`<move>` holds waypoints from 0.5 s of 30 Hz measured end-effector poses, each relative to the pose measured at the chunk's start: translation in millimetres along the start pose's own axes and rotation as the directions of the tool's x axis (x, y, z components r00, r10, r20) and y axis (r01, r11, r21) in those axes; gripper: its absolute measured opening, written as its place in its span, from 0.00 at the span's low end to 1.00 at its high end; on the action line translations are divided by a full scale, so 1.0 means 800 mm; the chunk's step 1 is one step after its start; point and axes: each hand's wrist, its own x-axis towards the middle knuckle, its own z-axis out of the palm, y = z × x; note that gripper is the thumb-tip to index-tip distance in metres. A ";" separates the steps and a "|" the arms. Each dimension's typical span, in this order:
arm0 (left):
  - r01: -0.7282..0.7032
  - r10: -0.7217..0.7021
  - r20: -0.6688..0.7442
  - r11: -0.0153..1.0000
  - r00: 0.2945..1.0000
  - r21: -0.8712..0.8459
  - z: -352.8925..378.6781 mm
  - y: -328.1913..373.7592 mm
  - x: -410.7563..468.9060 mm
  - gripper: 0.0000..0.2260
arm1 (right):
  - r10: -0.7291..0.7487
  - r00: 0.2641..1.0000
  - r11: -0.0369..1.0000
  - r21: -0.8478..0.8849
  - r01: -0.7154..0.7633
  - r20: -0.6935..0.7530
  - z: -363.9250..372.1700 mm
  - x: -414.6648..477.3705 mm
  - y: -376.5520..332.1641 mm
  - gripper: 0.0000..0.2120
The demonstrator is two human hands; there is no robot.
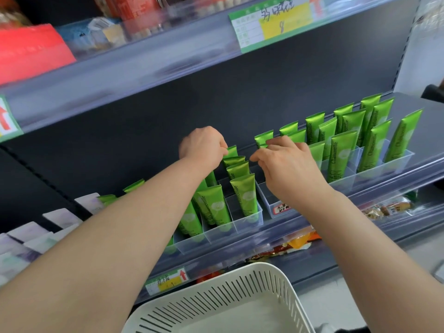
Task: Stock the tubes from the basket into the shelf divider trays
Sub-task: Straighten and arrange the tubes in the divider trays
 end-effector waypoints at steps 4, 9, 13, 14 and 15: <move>-0.021 0.013 -0.074 0.994 0.997 -0.111 -0.008 -0.005 -0.007 0.04 | 0.015 1.000 1.000 0.006 -0.015 0.015 -0.003 -0.002 0.000 0.15; -0.083 0.067 -0.098 0.982 0.993 -0.172 -0.016 -0.002 -0.018 0.04 | 0.027 0.999 1.000 0.014 -0.028 0.026 -0.006 -0.002 -0.005 0.16; -0.093 0.081 -0.081 0.983 0.993 -0.157 -0.021 -0.002 -0.029 0.05 | 0.029 0.999 0.998 0.059 -0.030 0.022 -0.010 -0.001 -0.013 0.14; -0.087 0.076 -0.077 0.984 0.994 -0.158 -0.023 -0.005 -0.032 0.05 | 0.022 1.000 0.997 0.078 -0.022 0.010 -0.010 -0.001 -0.016 0.14; -0.084 0.073 -0.072 0.983 0.995 -0.163 -0.026 -0.009 -0.036 0.05 | 0.009 1.000 0.995 0.098 -0.009 -0.007 -0.011 0.000 -0.020 0.13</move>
